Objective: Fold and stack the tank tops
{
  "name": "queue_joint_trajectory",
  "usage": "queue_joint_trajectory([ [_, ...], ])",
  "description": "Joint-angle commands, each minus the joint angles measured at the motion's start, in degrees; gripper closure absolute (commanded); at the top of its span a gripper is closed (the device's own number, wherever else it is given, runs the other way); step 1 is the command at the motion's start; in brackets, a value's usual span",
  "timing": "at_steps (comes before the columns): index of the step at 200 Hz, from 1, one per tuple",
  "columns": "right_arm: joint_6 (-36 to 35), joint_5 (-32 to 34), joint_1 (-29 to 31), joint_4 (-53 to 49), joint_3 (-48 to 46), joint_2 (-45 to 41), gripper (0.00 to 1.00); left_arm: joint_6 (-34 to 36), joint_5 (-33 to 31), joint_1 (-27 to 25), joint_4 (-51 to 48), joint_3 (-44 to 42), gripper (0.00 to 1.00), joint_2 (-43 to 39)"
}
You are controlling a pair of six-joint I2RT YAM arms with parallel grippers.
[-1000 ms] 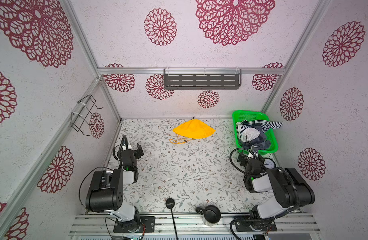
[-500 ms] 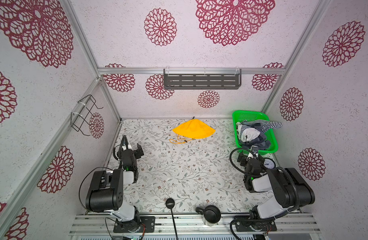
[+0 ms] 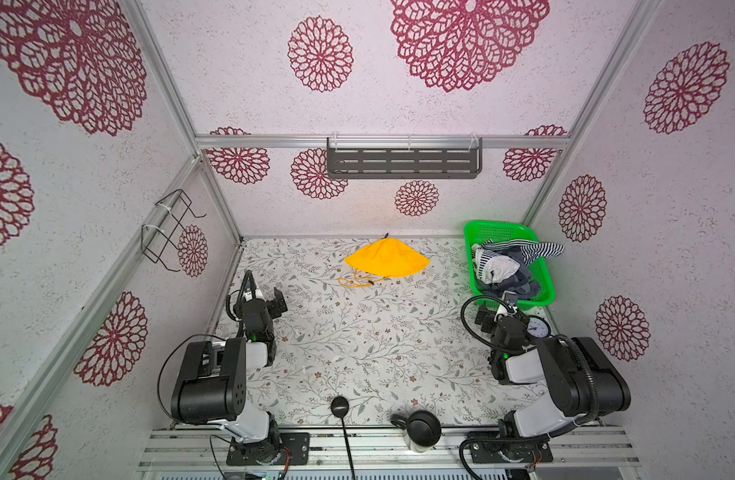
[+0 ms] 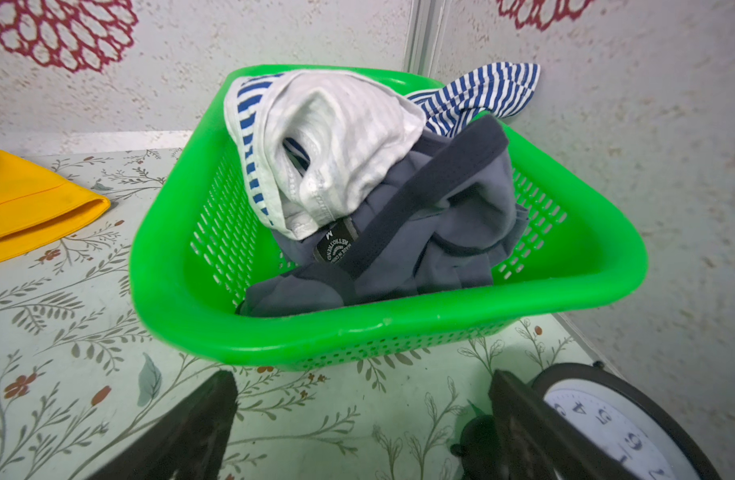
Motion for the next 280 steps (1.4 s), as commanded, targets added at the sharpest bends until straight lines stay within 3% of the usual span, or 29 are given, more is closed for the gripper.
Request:
queue_joint_trajectory([
  [1,1.4,-0.7,-0.4,-14.4,6.5,-10.0,0.02,0.0,-2.3,0.2,-11.0,3.3,0.02,-7.5],
  [10,0.4,-0.9,-0.6,-22.5,10.1,-14.9,0.02,-0.8,-2.7,0.1,-20.8,7.1,0.02,-12.1],
  [23,-1.8,-1.1,-0.8,-31.1,15.8,-19.2,0.02,-0.5,-3.2,-0.7,-24.6,9.6,0.02,-17.3],
  [47,-1.8,-3.5,-2.2,-50.0,28.1,-20.4,0.02,-3.1,-5.1,-3.1,-40.9,19.6,0.02,-21.8],
  [89,5.3,-11.9,-7.4,-75.5,48.7,-13.0,0.05,-5.8,-4.7,-9.8,-57.7,30.5,0.0,-24.8],
  [108,6.4,-18.5,-9.3,-85.1,58.6,-6.2,0.09,-10.0,-3.9,-12.8,-62.2,32.1,0.05,-25.9],
  [143,6.3,-22.0,-9.4,-96.5,72.6,6.6,0.19,-21.2,-1.0,-17.6,-66.9,31.3,0.1,-26.2],
  [166,5.9,-20.5,-9.5,-99.1,78.9,13.4,0.36,-24.4,-2.8,-22.4,-68.7,30.7,0.16,-24.9],
  [187,5.7,-16.1,-9.6,-101.9,83.9,18.9,0.35,-26.8,-3.3,-25.4,-69.8,30.3,0.24,-24.0],
  [197,5.9,-14.8,-9.6,-102.2,85.2,20.7,0.3,-27.9,-3.2,-26.4,-69.7,30.0,0.27,-23.9],
  [210,6.4,-15.8,-9.7,-101.8,86.2,23.1,0.21,-29.0,-3.2,-27.4,-69.6,29.6,0.3,-23.7],
  [227,7.4,-18.3,-9.7,-101.7,87.7,26.0,0.21,-29.6,-3.5,-28.3,-69.7,29.7,0.33,-23.4],
  [280,7.4,-17.7,-9.8,-100.6,89.6,27.0,0.75,-30.2,-4.7,-29.7,-70.4,29.7,0.36,-23.0],
])
